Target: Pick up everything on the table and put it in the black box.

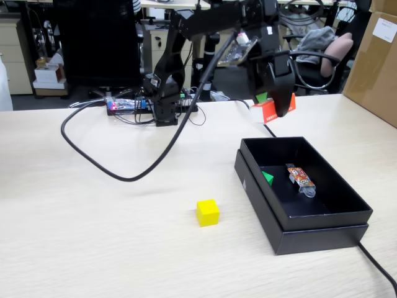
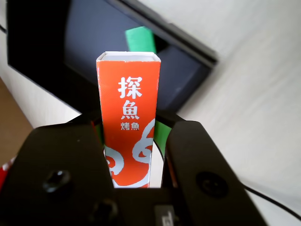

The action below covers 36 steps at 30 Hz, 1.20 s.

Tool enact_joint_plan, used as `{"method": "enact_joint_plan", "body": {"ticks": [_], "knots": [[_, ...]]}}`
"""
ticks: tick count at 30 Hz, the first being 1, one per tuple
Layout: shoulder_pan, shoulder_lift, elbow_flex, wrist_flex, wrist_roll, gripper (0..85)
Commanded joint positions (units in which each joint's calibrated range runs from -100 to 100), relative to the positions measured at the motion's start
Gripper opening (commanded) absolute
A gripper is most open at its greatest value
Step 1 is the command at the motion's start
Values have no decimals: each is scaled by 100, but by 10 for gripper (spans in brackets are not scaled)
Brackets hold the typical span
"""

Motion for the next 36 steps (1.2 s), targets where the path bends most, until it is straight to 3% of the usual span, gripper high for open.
{"method": "enact_joint_plan", "body": {"ticks": [1,16,19,22,23,30,36], "knots": [[5,843,804,0,-10,45],[-137,2381,514,173,15,53],[-122,2438,305,216,10,178],[-103,2415,169,216,-5,388],[-93,2358,133,216,-5,418],[-166,1096,1185,-112,-10,418],[-513,63,1520,-173,-142,418]]}}
